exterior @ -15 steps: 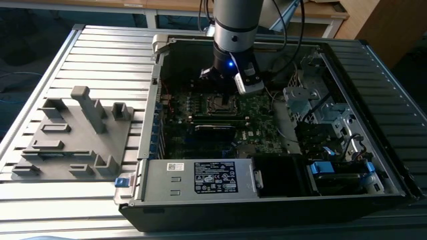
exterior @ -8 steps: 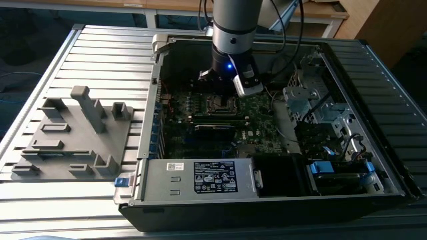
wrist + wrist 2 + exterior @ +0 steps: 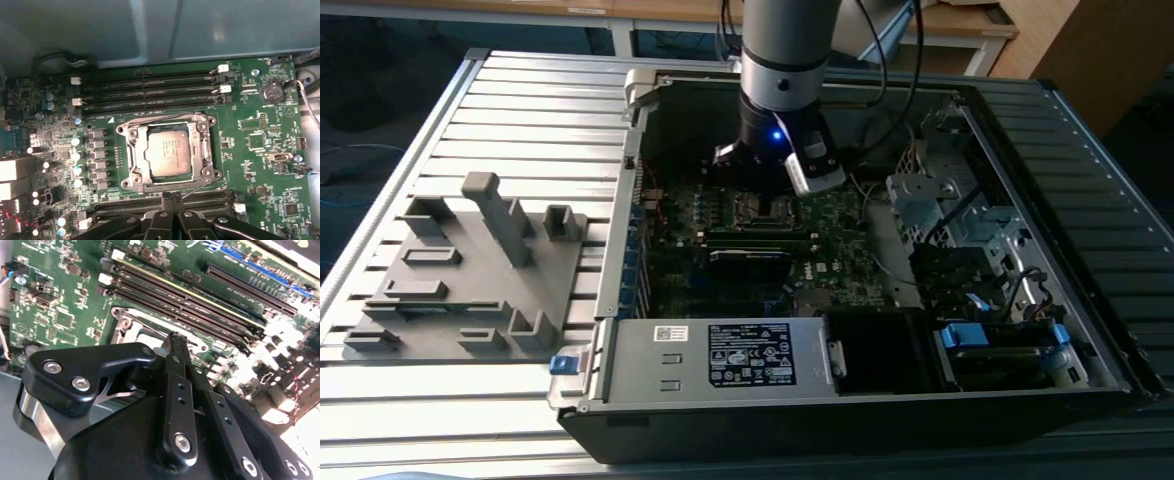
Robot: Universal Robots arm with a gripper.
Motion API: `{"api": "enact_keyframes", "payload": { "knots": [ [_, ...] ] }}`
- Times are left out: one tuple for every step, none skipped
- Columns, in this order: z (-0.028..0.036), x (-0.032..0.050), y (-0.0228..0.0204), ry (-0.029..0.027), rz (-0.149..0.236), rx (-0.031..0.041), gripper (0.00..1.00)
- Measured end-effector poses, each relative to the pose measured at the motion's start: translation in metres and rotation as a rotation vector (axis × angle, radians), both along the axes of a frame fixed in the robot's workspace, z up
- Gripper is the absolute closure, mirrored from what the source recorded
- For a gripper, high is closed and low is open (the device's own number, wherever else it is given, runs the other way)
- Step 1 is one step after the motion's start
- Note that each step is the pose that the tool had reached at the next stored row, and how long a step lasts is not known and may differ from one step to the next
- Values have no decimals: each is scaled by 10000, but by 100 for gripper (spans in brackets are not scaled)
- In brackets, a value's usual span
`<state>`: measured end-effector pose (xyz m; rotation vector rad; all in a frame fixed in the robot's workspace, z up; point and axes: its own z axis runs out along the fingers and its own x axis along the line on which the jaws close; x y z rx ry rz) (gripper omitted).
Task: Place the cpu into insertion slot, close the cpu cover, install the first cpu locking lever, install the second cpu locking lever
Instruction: 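Install the second cpu locking lever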
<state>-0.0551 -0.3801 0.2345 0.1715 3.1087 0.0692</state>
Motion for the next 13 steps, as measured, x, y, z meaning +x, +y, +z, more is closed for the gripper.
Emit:
{"api": "enact_keyframes", "payload": {
  "knots": [
    [-3, -16, -1, 0, 16, -1, 89],
    [-6, -34, -3, -2, 30, -1, 89],
    [-9, -53, -5, -2, 40, 0, 89],
    [-12, -67, -6, -3, 44, 0, 89],
    [-16, -78, -7, -3, 46, 1, 89],
    [-20, -89, -8, -3, 46, -2, 89],
    [-28, -95, -9, -2, 46, -7, 89],
    [-40, -99, -10, -2, 46, -16, 89],
    [-54, -104, -10, -1, 46, -21, 89],
    [-71, -109, -10, -2, 46, -23, 89],
    [-88, -115, -10, -3, 46, -24, 89],
    [-105, -120, -10, -3, 47, -25, 89],
    [-122, -125, -11, -2, 47, -26, 89]
  ]
}}
